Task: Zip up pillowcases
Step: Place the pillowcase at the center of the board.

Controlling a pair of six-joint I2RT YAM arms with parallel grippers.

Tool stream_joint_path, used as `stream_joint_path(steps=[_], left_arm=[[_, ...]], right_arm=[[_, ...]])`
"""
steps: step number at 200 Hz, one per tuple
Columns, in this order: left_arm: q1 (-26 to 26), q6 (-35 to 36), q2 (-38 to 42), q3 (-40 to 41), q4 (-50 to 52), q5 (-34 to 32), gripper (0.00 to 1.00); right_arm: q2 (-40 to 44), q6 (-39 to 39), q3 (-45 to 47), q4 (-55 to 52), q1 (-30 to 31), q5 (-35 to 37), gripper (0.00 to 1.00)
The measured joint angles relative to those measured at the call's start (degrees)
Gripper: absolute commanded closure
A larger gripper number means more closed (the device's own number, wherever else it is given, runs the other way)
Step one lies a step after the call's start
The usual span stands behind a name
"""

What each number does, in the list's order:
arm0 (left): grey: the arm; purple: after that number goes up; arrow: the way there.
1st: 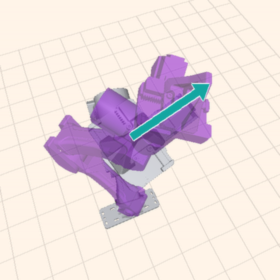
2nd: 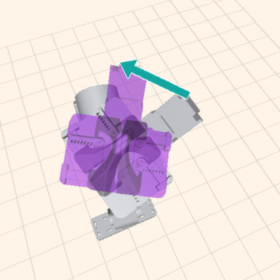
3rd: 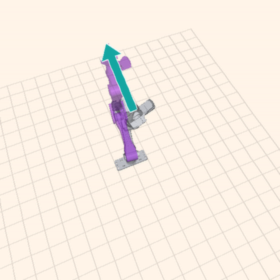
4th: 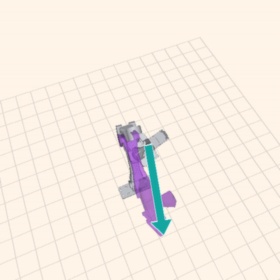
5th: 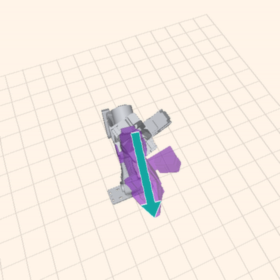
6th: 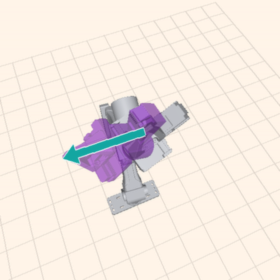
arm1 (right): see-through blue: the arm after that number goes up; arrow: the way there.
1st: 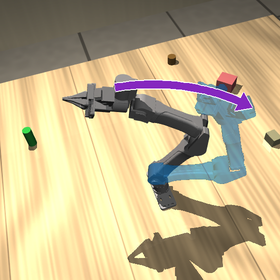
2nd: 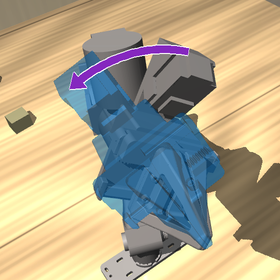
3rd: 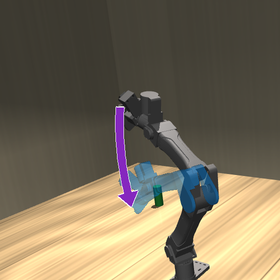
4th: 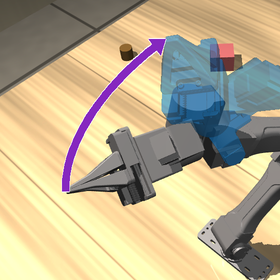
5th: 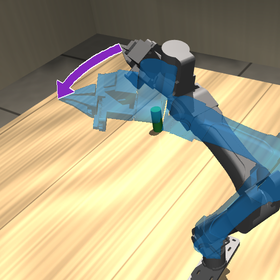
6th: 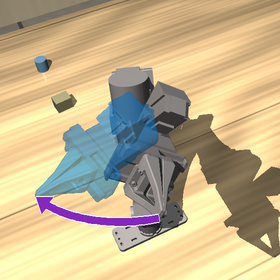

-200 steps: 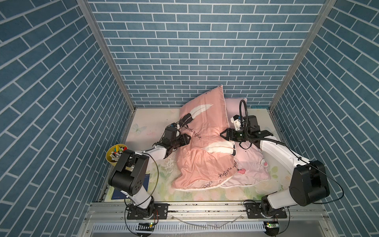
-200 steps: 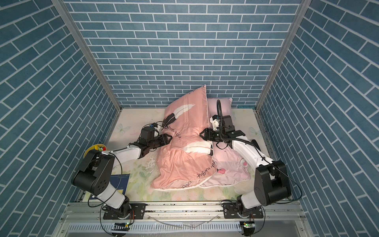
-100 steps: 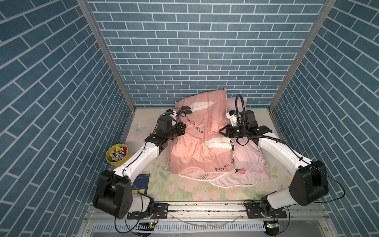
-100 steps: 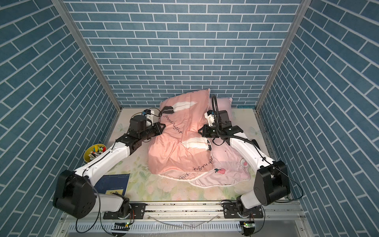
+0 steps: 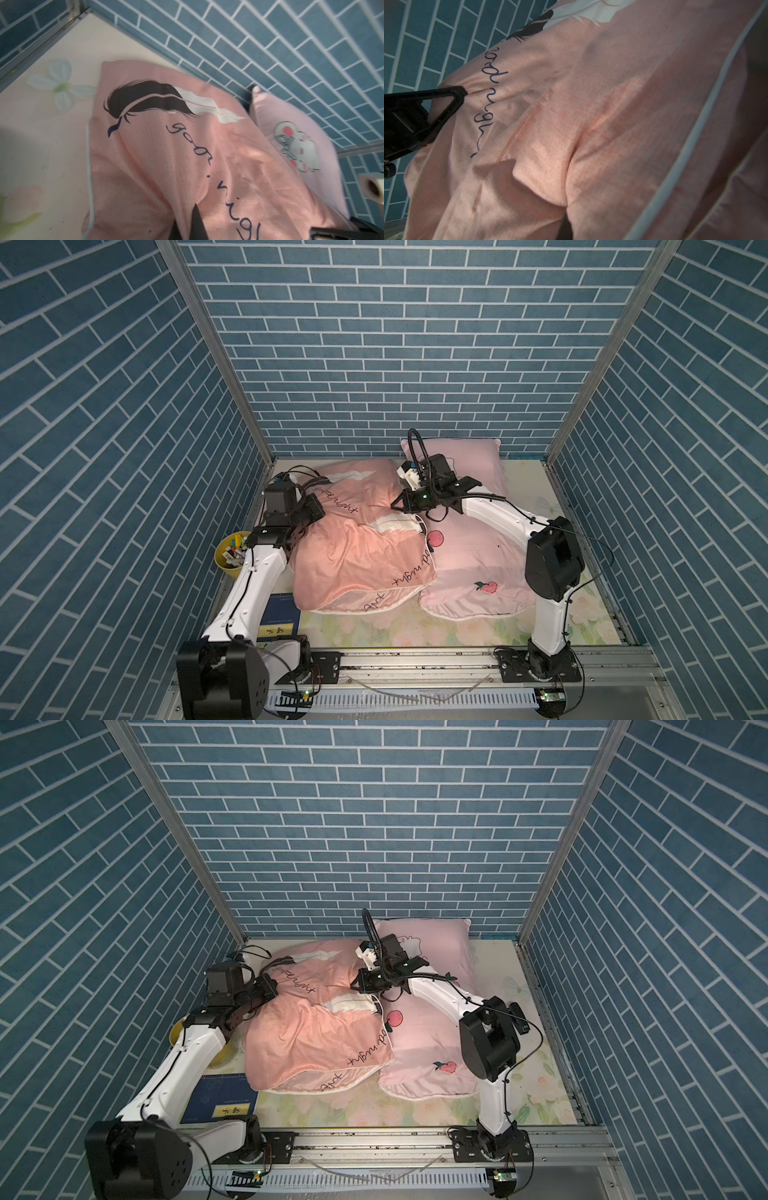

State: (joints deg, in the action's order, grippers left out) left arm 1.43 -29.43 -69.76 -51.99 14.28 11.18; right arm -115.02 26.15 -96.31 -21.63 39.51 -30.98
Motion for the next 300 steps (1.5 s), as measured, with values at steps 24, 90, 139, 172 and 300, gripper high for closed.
stream_joint_path(steps=[24, 90, 139, 172, 300], left_arm=[[1.62, 0.61, -7.89, 0.79, -1.79, -2.45, 1.0], [2.25, 1.53, -16.13, 0.74, -6.71, -6.75, 0.2], [-5.29, 3.8, 1.81, -0.98, -2.69, -12.07, 0.08], [-18.43, 2.23, 4.04, -0.04, -3.34, -11.02, 0.11], [-24.09, -5.99, -21.44, 0.5, -15.74, -8.79, 0.16]], right_arm=[[-6.62, -0.24, -4.79, -0.42, 0.04, 0.28, 1.0], [-11.65, -2.54, -5.53, -1.49, -1.75, -0.81, 0.37], [2.82, -6.32, 9.88, -1.07, -4.24, -5.27, 0.22], [8.0, -8.15, 16.92, -0.55, -4.57, -8.94, 0.22], [9.7, -14.08, 26.62, -2.49, 1.27, -6.29, 0.26]])
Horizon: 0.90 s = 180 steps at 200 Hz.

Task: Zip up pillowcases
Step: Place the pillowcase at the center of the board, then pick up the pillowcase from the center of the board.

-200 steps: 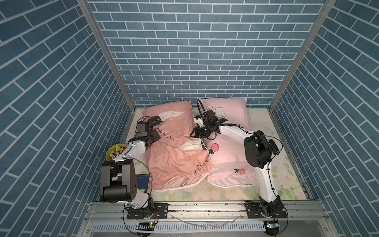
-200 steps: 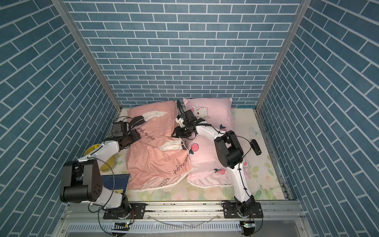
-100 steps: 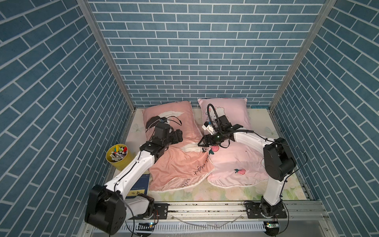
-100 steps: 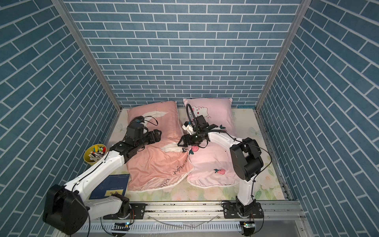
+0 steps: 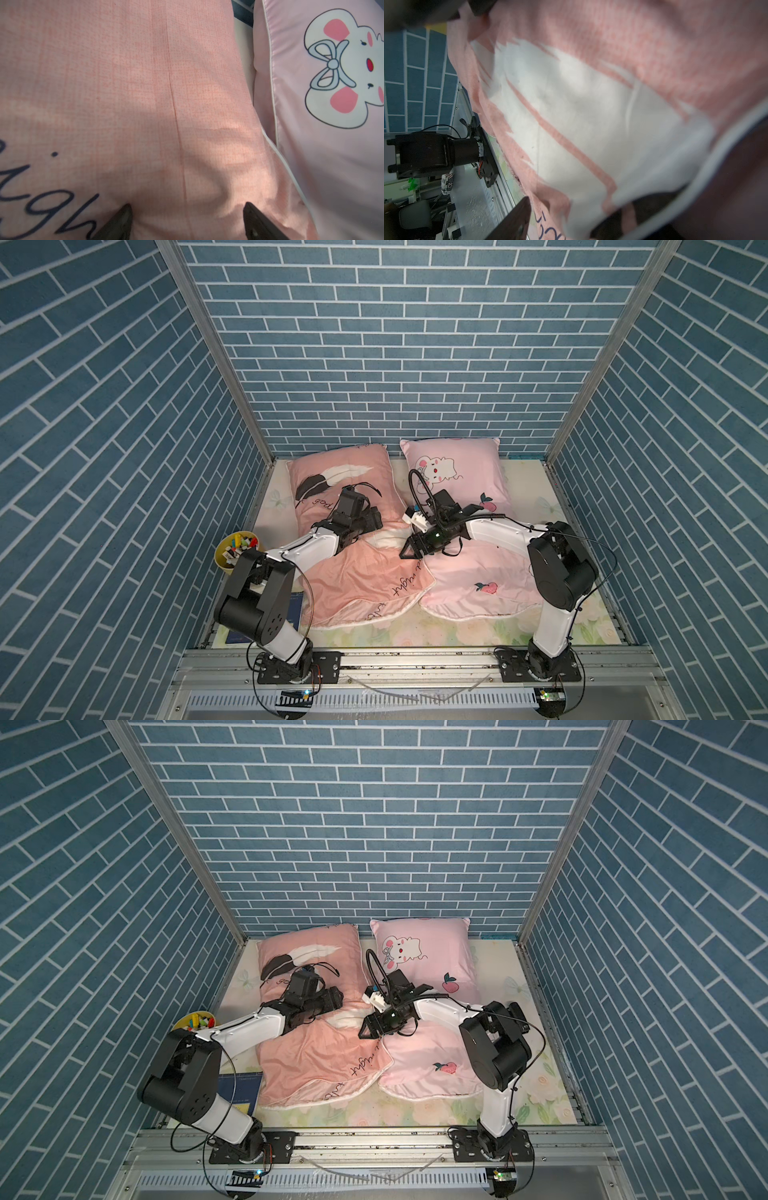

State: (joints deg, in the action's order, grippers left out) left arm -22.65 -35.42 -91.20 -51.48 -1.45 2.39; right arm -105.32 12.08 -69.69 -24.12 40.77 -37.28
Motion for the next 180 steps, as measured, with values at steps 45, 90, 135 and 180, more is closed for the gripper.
stream_joint_path(steps=[45, 90, 135, 180], left_arm=[[0.17, -0.61, -2.12, -0.76, -2.36, -0.59, 0.16], [0.46, -1.22, -4.24, -1.29, -4.48, -0.87, 0.17], [0.74, -1.49, -5.03, -1.42, -5.99, -0.83, 0.18], [1.14, -1.53, -5.55, -1.42, -7.15, -0.55, 0.18]], right_arm=[[9.07, 5.4, 11.8, 4.37, 1.7, -0.17, 0.31], [15.89, 13.88, 21.44, 9.7, 4.28, -0.55, 0.42], [20.26, 21.81, 29.38, 16.31, 4.68, -0.85, 0.53], [27.32, 27.43, 35.21, 17.97, 4.72, -0.63, 0.61]])
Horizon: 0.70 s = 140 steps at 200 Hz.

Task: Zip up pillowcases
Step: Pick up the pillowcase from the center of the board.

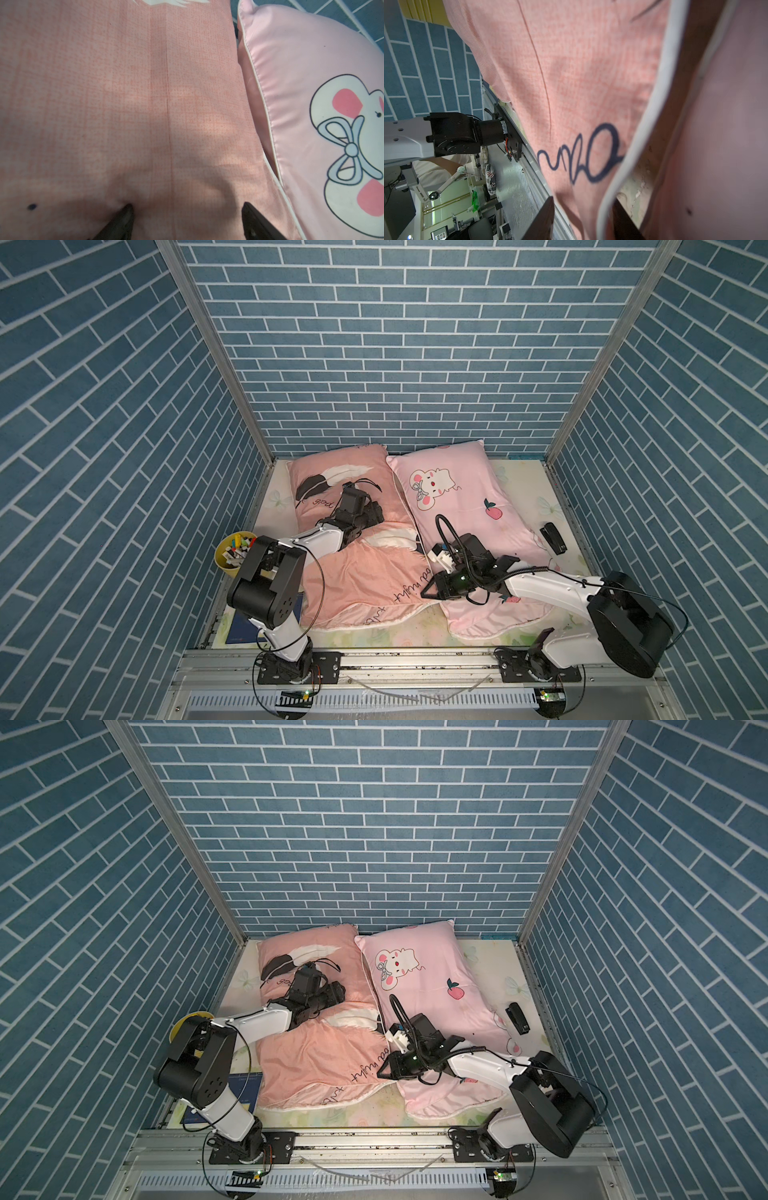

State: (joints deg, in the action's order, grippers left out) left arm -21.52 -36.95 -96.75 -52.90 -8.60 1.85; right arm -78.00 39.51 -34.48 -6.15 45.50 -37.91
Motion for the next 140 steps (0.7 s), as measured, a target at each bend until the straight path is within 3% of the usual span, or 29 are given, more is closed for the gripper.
stream_joint_path(steps=[48, 83, 140], left_arm=[[0.24, -0.02, -0.85, 0.0, -1.29, 0.37, 0.18], [0.24, -0.15, -1.16, -0.04, -1.66, 0.37, 0.18], [0.22, 2.12, 2.27, -0.22, 2.32, 0.09, 0.11]], right_arm=[[3.76, 4.31, 3.45, 0.02, 0.11, -0.28, 0.74], [3.76, 6.16, 3.8, 0.31, 0.15, -0.57, 0.93], [4.42, 6.78, 3.82, 0.55, 0.15, -0.94, 1.0]])
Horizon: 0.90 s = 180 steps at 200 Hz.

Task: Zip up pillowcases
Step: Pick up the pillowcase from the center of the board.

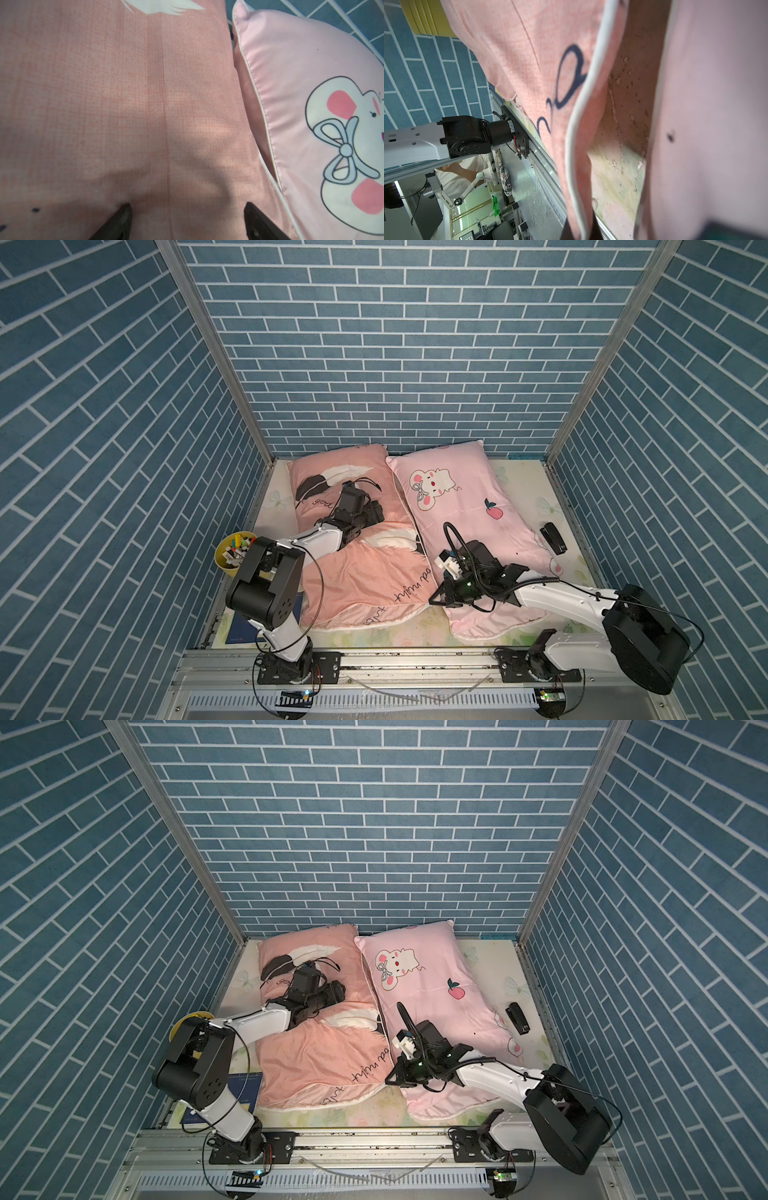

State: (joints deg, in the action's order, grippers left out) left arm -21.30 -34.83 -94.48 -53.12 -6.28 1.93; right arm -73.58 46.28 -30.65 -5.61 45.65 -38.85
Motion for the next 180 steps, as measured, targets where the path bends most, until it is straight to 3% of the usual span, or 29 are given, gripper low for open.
stream_joint_path(steps=[50, 82, 118, 145, 180], left_arm=[[-1.31, 5.22, 15.1, -0.39, 11.91, -2.27, 0.13], [-10.12, 3.76, 28.94, -0.13, 18.12, 1.44, 0.17], [-20.22, -7.39, 36.46, 11.56, 13.81, 12.24, 0.26], [-25.46, -15.3, 35.98, 19.34, 9.35, 15.74, 0.34], [-27.8, -24.33, 31.78, 25.88, -4.31, 18.69, 0.4]], right_arm=[[1.11, -0.09, -0.04, -1.33, -0.46, -0.7, 1.0], [0.7, -0.02, -0.48, -1.16, -2.08, -2.93, 1.0], [-1.51, 0.48, -0.9, 0.63, -4.63, -6.43, 1.0], [-1.64, 2.03, -0.9, 2.91, -6.12, -8.57, 1.0], [-1.51, 4.5, -0.9, 6.38, -7.72, -9.42, 1.0]])
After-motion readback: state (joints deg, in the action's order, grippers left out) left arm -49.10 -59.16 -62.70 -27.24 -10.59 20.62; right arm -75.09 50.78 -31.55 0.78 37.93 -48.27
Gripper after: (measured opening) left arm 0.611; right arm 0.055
